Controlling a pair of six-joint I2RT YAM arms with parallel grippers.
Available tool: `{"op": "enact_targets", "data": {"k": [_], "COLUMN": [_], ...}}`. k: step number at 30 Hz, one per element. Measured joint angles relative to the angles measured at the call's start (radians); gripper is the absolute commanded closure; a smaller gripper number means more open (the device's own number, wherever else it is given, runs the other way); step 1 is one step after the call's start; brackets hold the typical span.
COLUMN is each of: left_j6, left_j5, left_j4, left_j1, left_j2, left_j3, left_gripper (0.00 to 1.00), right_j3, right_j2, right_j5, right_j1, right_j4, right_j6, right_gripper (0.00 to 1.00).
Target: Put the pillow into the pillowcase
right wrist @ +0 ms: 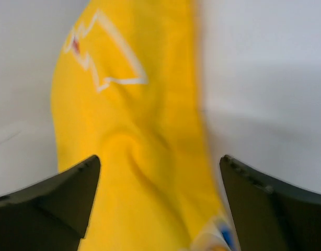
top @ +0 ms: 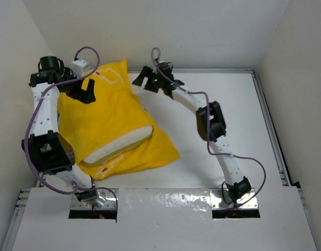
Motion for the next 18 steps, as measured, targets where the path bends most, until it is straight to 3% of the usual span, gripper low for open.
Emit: {"op": "enact_targets", "data": {"k": [2,4,9,13,18], "left_j6": [0.012,0.024,0.065,0.098,0.099], "left_j5": [0.027,0.048,0.045,-0.029,-0.170], "left_j4": [-0.003,-0.003,-0.010,-0.029,-0.027], "left_j1": [-0.028,-0.070,-0.224,-0.340,-0.512], "left_j2": [0.000,0.000,0.037,0.092,0.080], "left_j3": [0.079,0.123,0.090,-0.056,-0.237], "left_gripper": [0.00,0.00,0.00,0.00,0.00], "right_j3": [-0.213,-0.417,-0.638,-0.964,-1.227], "right_j2": [-0.150,-0.344,-0.726,-1.049,-1.083], "right_j5": [0.049,0.107,0.222,0.271,0.373], "right_j1": [-0.072,-0.145,-0.227,-0.121,0.070], "right_j4": [0.106,0.109,0.131,0.190,0.111], "right_j6": [0.023,-0.016,-0.145,-0.217,-0.296], "right_gripper": [0.01,0.01,0.01,0.01,0.01]}}
